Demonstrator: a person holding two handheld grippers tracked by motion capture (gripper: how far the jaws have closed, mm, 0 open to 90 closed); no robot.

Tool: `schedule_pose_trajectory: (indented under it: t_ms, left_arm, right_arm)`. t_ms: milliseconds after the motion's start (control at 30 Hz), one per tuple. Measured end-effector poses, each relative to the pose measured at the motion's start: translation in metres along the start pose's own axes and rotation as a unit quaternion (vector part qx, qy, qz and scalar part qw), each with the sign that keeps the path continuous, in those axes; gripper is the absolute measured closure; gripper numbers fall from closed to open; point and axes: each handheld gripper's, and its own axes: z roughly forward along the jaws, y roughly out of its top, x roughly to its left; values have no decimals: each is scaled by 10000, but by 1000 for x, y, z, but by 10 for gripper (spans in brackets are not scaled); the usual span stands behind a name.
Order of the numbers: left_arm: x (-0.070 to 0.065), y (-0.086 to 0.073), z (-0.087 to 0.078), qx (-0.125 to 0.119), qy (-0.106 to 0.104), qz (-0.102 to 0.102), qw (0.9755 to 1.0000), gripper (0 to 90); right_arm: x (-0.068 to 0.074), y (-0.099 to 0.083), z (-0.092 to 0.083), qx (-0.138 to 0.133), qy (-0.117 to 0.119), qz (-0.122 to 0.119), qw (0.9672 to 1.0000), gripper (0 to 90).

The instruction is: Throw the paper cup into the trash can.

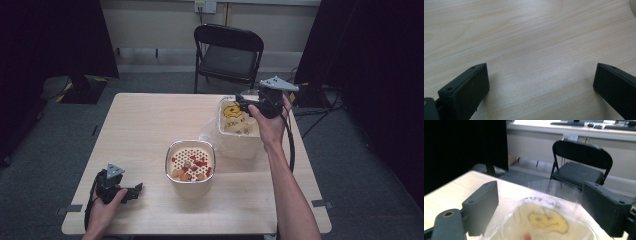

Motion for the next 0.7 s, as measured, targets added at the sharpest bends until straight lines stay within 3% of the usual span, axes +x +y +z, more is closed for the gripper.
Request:
schedule_pose_trajectory:
  t_ms: [267, 567, 700]
  left_arm:
    - [0, 0, 0, 2, 0, 6, 10000, 0]
    - [0, 0, 0, 2, 0, 2, 10000, 0]
    - [0, 0, 0, 1, 0, 1, 10000, 0]
  right_arm:
    - [0, -3, -6, -23, 49, 50, 10000, 140]
    - [4, -16, -32, 16, 92, 72, 9999, 142]
    - [8, -25, -45, 55, -4, -39, 10000, 142]
